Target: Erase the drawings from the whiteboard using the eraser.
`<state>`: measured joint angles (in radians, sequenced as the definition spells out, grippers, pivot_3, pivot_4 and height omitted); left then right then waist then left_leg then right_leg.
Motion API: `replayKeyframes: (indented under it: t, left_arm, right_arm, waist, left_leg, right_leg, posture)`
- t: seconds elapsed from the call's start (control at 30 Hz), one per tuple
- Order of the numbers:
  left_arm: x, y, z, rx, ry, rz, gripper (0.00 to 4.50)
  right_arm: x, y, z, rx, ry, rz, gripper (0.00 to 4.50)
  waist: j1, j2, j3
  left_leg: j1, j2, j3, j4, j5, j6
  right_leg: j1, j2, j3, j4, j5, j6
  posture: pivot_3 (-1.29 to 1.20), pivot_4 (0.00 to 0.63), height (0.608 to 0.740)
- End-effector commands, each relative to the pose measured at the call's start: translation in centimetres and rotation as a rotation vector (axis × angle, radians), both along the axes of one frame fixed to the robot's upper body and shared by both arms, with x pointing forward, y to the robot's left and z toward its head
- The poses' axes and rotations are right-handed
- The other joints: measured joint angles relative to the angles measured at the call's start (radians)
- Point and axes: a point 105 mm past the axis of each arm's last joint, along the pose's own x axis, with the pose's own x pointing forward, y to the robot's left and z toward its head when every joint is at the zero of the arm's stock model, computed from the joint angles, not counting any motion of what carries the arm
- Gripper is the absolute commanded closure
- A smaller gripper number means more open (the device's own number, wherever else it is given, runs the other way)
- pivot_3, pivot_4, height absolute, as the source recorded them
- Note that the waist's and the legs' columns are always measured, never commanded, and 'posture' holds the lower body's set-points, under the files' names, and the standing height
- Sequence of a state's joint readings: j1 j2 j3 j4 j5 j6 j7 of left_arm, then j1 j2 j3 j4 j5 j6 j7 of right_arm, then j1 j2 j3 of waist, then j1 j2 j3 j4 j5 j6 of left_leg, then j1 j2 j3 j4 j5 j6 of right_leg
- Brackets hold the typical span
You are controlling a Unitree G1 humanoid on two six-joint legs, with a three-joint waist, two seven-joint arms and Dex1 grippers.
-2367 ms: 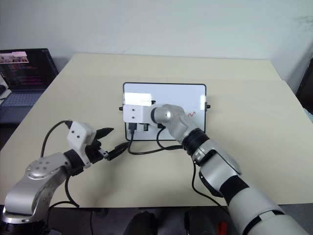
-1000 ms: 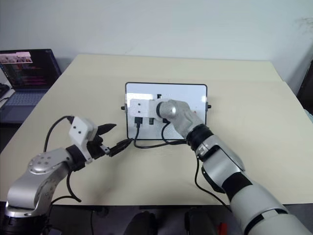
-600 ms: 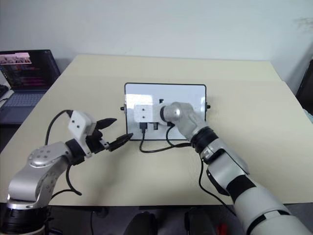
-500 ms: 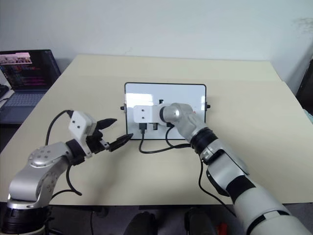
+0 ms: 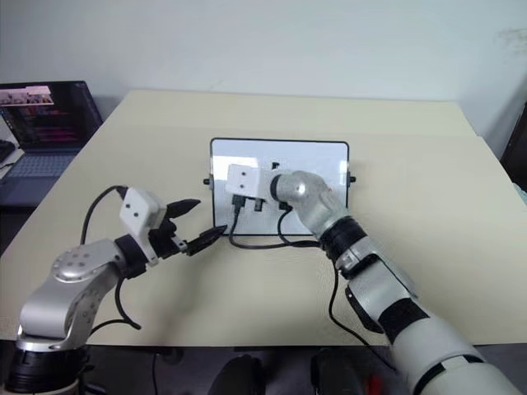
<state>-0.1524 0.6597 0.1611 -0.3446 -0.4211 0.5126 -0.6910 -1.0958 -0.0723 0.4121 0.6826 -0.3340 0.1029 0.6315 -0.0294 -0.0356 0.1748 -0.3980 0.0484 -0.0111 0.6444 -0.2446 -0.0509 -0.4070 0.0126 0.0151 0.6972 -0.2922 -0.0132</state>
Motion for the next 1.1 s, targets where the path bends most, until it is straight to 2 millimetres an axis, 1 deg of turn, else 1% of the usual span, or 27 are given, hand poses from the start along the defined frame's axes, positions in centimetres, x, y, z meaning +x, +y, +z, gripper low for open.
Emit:
replayKeyframes:
  t: [0.03,0.13,0.23,0.3,0.37,0.43,0.5,0.6,0.7,0.77,0.93,1.03,1.1]
  left_arm:
    - [0.0,-0.9,1.4,-0.032,-0.058,-0.054,0.00]
    - [0.2,-1.3,2.0,-0.045,-0.084,-0.075,0.00]
    - [0.4,-1.3,2.3,-0.059,-0.097,-0.077,0.00]
    - [0.5,-1.4,2.3,-0.070,-0.102,-0.084,0.00]
    - [0.5,-1.8,2.3,-0.077,-0.110,-0.101,0.00]
    - [0.5,-2.0,2.3,-0.080,-0.108,-0.112,0.00]
    - [0.6,-2.3,2.3,-0.087,-0.112,-0.130,0.00]
    - [0.7,-2.6,2.5,-0.099,-0.119,-0.150,0.00]
    - [1.2,-2.9,2.9,-0.113,-0.129,-0.178,0.00]
    - [1.6,-2.9,3.1,-0.116,-0.125,-0.186,0.00]
    - [1.9,-3.1,2.8,-0.101,-0.102,-0.205,0.00]
    - [2.6,-2.6,2.6,-0.054,-0.126,-0.146,0.00]
    - [2.9,-2.3,2.4,-0.030,-0.138,-0.116,0.00]
  right_arm:
    - [-0.8,-1.0,4.8,0.190,-0.022,-0.004,3.19]
    - [-2.7,-2.4,6.4,0.315,0.034,0.007,3.19]
    - [-5.6,-4.8,6.6,0.392,0.089,0.005,3.19]
    - [-7.4,-7.0,6.2,0.432,0.122,-0.033,3.19]
    - [-8.9,-9.1,5.1,0.443,0.141,-0.084,3.19]
    - [-10.4,-10.1,4.3,0.473,0.169,-0.095,3.19]
    - [-11.0,-10.9,3.3,0.514,0.187,-0.128,3.19]
    - [-11.5,-11.4,1.8,0.510,0.199,-0.161,3.20]
    - [-11.7,-11.9,-0.4,0.509,0.212,-0.217,3.20]
    - [-11.7,-11.9,-1.2,0.501,0.209,-0.236,3.20]
    - [-11.6,-11.3,-1.9,0.445,0.177,-0.230,3.20]
    - [-11.3,-10.5,-2.0,0.414,0.154,-0.206,3.20]
    - [-10.6,-9.8,-1.7,0.399,0.130,-0.197,3.20]
  waist:
    - [0.001,0.000,0.000]
    - [0.003,0.000,0.000]
    - [0.002,0.000,0.000]
    - [0.006,0.001,0.000]
    - [0.006,0.001,0.000]
    - [0.004,0.001,0.000]
    - [-0.001,0.001,0.000]
    - [-0.005,0.001,0.000]
    - [-0.002,0.001,0.001]
    - [-0.001,0.001,0.000]
    - [-0.004,0.001,0.000]
    - [-0.002,0.001,0.000]
    - [-0.004,0.001,0.000]
  left_leg:
    - [-0.001,0.000,0.000,0.000,0.000,0.000]
    - [-0.002,0.000,-0.001,-0.001,0.000,0.000]
    - [-0.003,0.000,-0.001,-0.002,-0.001,-0.001]
    - [-0.003,0.000,-0.001,-0.003,-0.001,-0.001]
    - [-0.004,0.000,-0.002,-0.003,-0.001,-0.001]
    - [-0.004,-0.001,-0.001,-0.003,-0.001,-0.001]
    - [-0.003,-0.001,-0.001,-0.003,-0.001,-0.001]
    - [-0.001,-0.001,0.000,-0.003,-0.001,-0.001]
    - [-0.001,-0.002,0.000,-0.003,-0.001,-0.001]
    - [-0.001,-0.002,0.000,-0.002,-0.001,-0.001]
    - [-0.001,-0.002,0.002,-0.002,-0.001,-0.002]
    - [-0.001,-0.002,0.002,-0.002,-0.001,-0.002]
    - [-0.001,-0.002,0.002,-0.002,-0.001,-0.002]
  right_leg:
    - [0.000,0.000,0.000,-0.001,0.000,0.000]
    - [0.000,0.000,-0.001,-0.003,0.000,0.000]
    - [0.000,0.000,-0.001,-0.006,0.000,0.000]
    - [0.000,0.000,-0.001,-0.007,0.000,0.001]
    - [0.000,0.000,-0.002,-0.009,-0.001,0.001]
    - [0.000,-0.001,-0.001,-0.010,-0.001,0.001]
    - [0.001,0.000,-0.001,-0.010,-0.001,0.002]
    - [0.001,0.002,0.000,-0.008,-0.001,0.002]
    - [0.001,0.004,0.000,-0.007,-0.002,0.004]
    - [0.001,0.004,-0.001,-0.007,-0.004,0.006]
    - [0.001,0.004,0.001,-0.008,-0.004,0.007]
    - [0.001,0.004,0.001,-0.008,-0.004,0.007]
    - [0.001,0.004,0.001,-0.008,-0.004,0.007]
  posture:
    - [0.00,0.150,0.740]
    - [0.00,0.150,0.740]
    - [0.00,0.150,0.740]
    - [0.00,0.150,0.740]
    - [0.00,0.150,0.740]
    - [0.00,0.150,0.740]
    - [0.00,0.150,0.740]
    - [0.00,0.150,0.740]
    - [0.00,0.150,0.740]
    - [0.00,0.150,0.740]
    - [0.00,0.150,0.740]
    - [0.00,0.150,0.740]
    - [0.00,0.150,0.740]
